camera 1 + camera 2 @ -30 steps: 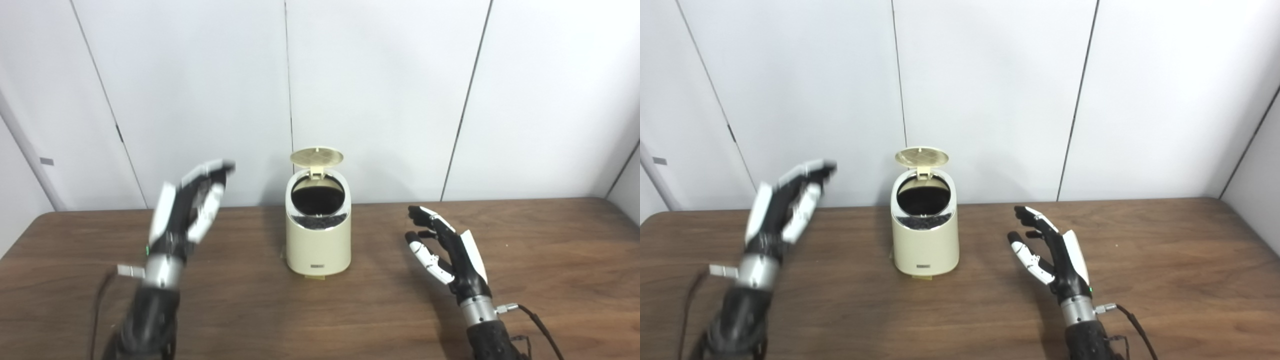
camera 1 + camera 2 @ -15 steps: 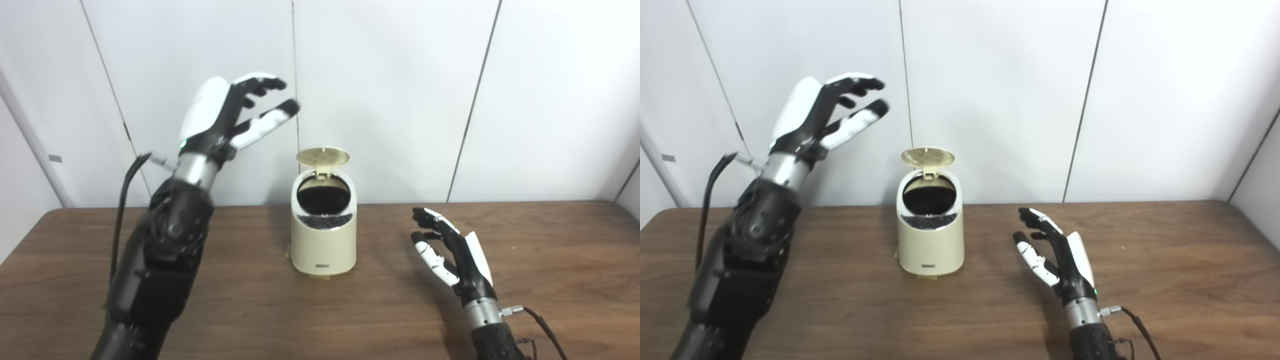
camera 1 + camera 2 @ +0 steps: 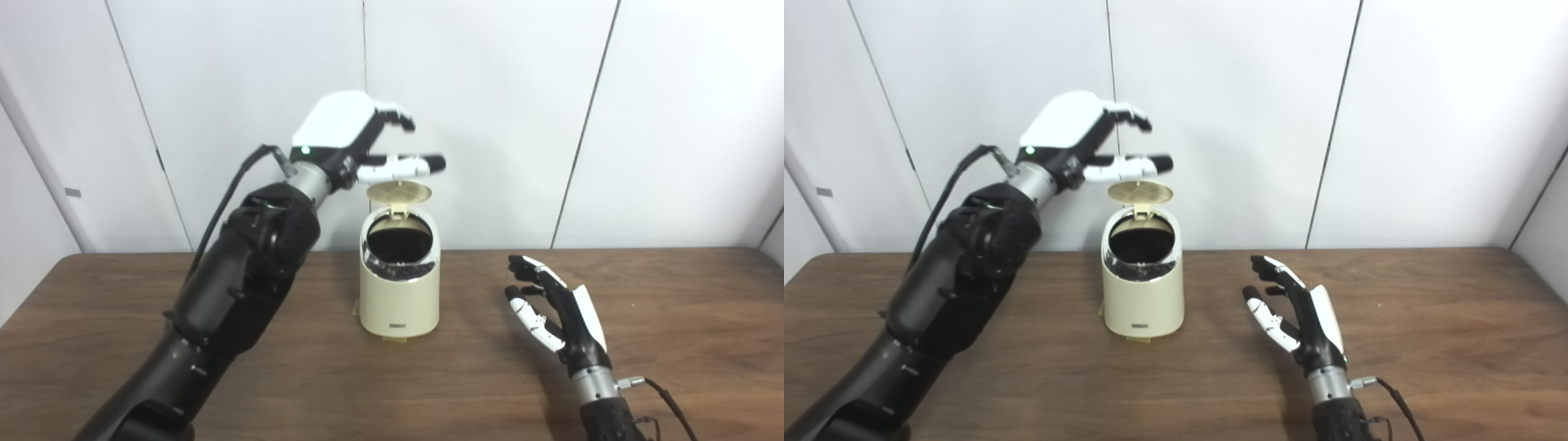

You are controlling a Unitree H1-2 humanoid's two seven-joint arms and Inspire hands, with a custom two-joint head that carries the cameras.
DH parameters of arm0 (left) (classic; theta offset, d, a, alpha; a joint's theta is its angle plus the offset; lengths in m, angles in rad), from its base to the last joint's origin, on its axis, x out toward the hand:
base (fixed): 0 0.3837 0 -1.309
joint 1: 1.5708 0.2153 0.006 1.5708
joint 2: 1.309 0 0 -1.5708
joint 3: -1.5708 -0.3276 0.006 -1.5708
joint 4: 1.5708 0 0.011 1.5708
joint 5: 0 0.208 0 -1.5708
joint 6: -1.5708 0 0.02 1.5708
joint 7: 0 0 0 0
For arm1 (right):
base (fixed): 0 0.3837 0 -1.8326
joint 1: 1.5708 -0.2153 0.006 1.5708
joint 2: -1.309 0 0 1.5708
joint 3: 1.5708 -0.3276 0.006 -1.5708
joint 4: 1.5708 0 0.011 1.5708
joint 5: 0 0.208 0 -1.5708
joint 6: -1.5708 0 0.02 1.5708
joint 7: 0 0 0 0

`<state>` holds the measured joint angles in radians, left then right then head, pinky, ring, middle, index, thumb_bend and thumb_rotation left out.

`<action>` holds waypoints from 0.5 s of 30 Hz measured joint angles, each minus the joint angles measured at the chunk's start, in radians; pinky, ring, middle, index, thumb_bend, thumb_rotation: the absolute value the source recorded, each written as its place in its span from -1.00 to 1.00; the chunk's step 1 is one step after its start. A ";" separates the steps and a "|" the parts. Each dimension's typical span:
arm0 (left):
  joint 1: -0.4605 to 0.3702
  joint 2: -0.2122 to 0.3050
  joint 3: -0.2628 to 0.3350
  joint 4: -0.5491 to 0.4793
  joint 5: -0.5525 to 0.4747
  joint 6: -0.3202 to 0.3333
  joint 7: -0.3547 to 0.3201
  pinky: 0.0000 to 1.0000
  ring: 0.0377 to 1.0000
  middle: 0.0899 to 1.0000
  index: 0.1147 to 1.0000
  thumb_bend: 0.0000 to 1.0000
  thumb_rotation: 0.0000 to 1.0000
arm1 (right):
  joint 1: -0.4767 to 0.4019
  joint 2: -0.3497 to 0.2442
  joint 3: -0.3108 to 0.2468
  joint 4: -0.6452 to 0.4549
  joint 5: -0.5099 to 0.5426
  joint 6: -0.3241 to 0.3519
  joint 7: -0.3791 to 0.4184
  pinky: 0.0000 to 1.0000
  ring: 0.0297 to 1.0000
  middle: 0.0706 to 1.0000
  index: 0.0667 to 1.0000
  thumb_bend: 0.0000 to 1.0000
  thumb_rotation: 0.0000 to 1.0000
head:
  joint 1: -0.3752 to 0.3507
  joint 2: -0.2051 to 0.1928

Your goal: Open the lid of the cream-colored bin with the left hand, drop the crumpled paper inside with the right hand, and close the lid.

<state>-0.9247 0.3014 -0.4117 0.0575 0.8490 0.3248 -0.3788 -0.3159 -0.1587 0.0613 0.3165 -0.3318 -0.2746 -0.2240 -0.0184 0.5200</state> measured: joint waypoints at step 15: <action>-0.002 0.003 -0.088 0.064 0.150 0.001 -0.086 1.00 0.84 0.64 0.48 0.96 1.00 | 0.005 0.002 0.001 -0.010 -0.004 0.014 0.006 0.38 0.55 0.54 0.54 -0.69 0.38 | 0.002 0.000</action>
<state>-0.9272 0.3048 -0.4997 0.1218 0.9987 0.3257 -0.4649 -0.3110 -0.1568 0.0625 0.3063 -0.3359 -0.2602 -0.2177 -0.0169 0.5200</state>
